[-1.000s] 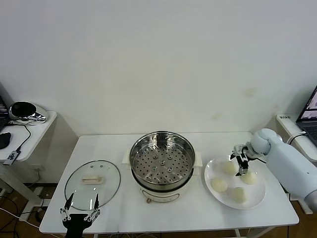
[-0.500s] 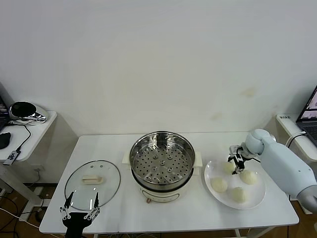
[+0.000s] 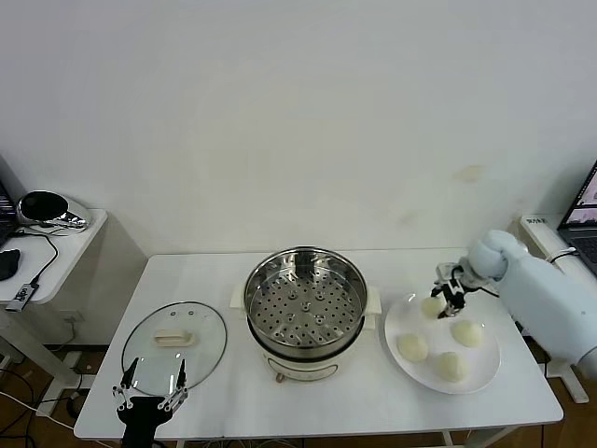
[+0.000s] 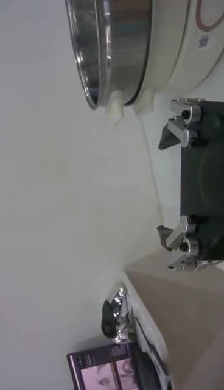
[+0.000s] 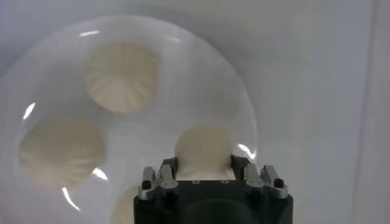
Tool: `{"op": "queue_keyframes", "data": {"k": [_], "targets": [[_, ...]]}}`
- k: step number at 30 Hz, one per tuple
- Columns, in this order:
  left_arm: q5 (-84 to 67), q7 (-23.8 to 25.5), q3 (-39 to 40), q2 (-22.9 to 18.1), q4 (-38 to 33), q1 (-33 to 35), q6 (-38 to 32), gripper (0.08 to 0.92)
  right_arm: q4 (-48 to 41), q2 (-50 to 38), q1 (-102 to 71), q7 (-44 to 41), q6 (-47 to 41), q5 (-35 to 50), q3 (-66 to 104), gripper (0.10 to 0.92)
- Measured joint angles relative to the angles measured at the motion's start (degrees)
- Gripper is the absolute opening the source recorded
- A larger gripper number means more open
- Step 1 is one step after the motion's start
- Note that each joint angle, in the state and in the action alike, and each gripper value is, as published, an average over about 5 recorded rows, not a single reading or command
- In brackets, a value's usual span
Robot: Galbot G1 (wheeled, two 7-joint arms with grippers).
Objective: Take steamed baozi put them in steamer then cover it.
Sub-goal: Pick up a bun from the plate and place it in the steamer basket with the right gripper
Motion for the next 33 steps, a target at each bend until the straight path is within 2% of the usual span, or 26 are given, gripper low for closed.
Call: {"op": "queue_keyframes", "data": {"k": [8, 18, 25, 33], "targets": [[-1.2, 0.0, -0.1, 1.0, 0.7, -0.8, -0.1, 0.823, 2.7, 0.1, 15.2, 0.5, 1.0, 9.6, -9.7, 0.563], [-2.4, 0.1, -1.1, 1.8, 1.4, -1.2, -0.3, 0.823, 3.3, 8.3, 28.0, 3.0, 5.1, 18.8, -20.8, 0.568], [-2.5, 0.3, -1.9, 1.6, 0.9, -0.9, -0.3, 0.823, 3.3, 16.4, 30.9, 4.8, 9.7, 19.7, -27.2, 0.568], [-2.4, 0.4, -2.7, 0.9, 0.4, -0.5, -0.3, 0.823, 3.7, 22.9, 30.8, 7.5, 15.9, 15.3, -32.9, 0.571]]}}
